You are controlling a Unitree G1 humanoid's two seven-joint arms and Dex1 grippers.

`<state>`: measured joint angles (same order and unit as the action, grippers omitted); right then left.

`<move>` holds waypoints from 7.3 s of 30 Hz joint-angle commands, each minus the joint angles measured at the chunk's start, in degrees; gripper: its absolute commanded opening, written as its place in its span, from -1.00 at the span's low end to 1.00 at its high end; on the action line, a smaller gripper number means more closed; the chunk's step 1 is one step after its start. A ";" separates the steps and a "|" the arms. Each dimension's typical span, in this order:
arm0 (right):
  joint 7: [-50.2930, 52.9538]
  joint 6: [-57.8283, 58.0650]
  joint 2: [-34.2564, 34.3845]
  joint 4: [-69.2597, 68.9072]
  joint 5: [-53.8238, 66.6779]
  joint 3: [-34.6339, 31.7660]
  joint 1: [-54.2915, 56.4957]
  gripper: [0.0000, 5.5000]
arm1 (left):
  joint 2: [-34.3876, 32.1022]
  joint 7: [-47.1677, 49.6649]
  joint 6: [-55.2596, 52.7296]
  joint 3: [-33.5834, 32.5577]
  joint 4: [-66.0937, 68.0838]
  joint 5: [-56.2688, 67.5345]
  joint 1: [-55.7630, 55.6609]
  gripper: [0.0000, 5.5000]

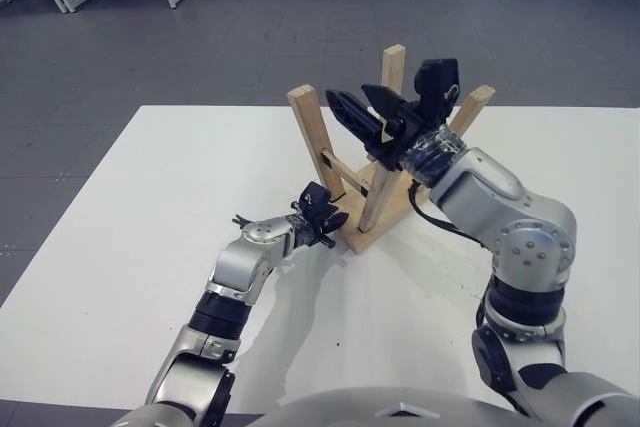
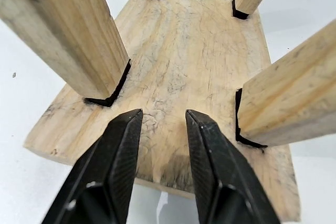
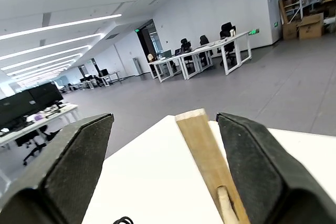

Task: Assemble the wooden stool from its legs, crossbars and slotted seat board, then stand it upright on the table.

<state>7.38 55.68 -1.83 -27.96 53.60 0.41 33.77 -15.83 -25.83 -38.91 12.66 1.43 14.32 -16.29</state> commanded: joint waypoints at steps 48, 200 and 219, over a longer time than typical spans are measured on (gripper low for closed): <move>-34.29 9.66 -15.45 -5.25 -8.43 1.49 -10.87 0.51 | -33.91 -33.36 -18.01 -37.91 -12.98 38.24 -7.56 -0.11; -74.40 36.82 -64.89 35.39 48.15 19.97 18.72 -0.36 | -37.26 -43.82 -53.03 -16.71 -4.93 60.96 -21.05 -0.26; -67.23 36.82 -53.17 75.42 57.41 58.09 34.59 0.20 | -29.51 -36.02 -53.57 -4.47 37.10 57.05 -39.61 0.57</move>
<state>-61.94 92.46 -54.76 47.27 111.15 60.25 69.96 -44.65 -61.83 -92.11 8.25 38.04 72.15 -54.11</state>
